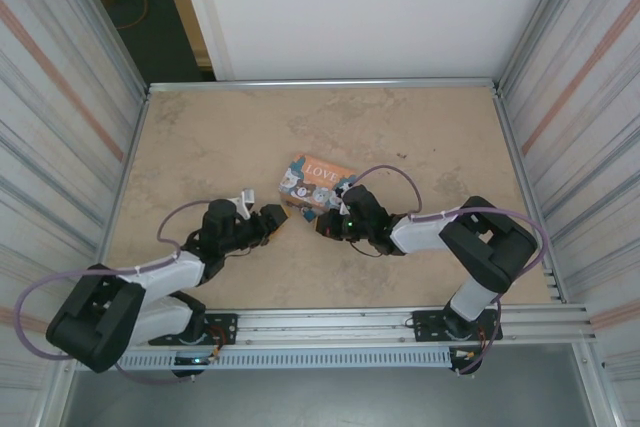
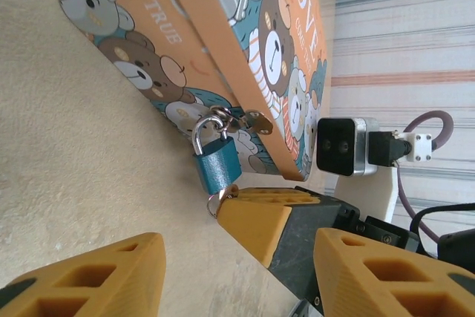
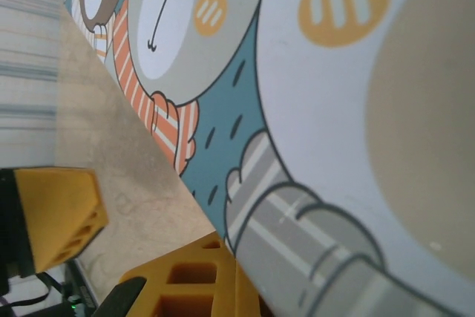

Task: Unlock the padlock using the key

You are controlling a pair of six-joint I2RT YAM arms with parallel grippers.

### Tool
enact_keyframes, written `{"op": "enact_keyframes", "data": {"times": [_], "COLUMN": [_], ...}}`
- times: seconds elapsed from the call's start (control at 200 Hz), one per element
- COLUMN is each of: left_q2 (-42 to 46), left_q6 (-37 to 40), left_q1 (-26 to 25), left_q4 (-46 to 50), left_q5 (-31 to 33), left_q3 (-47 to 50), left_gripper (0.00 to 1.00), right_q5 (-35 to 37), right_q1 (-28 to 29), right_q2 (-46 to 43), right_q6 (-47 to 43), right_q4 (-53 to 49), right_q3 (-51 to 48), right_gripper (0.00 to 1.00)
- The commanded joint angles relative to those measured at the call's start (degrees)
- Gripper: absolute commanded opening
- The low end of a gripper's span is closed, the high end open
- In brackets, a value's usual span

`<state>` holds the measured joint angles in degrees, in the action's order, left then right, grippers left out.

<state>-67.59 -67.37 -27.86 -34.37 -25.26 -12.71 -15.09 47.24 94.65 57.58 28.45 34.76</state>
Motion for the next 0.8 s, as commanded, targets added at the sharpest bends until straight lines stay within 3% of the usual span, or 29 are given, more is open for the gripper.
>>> {"op": "enact_keyframes", "data": {"times": [0.0, 0.301, 0.797], "left_q2": [-2.4, -11.6, -31.2], "left_q6": [-1.7, -4.1, -11.9], "left_q1": [0.2, 0.4, 0.0], "left_q4": [-6.4, -15.3, -37.9], "left_q5": [-2.2, -3.5, -5.8], "left_q3": [0.5, -0.3, -2.1], "left_gripper": [0.54, 0.52, 0.44], "right_q5": [-1.7, -1.2, -1.5], "right_q1": [0.8, 1.7, 1.9], "right_q2": [1.2, 0.6, 1.4], "right_q6": [4.9, 5.7, 5.8], "right_q4": [1.9, 1.1, 1.0], "right_q3": [1.0, 1.9, 2.4], "right_gripper": [0.0, 0.0, 0.0]}}
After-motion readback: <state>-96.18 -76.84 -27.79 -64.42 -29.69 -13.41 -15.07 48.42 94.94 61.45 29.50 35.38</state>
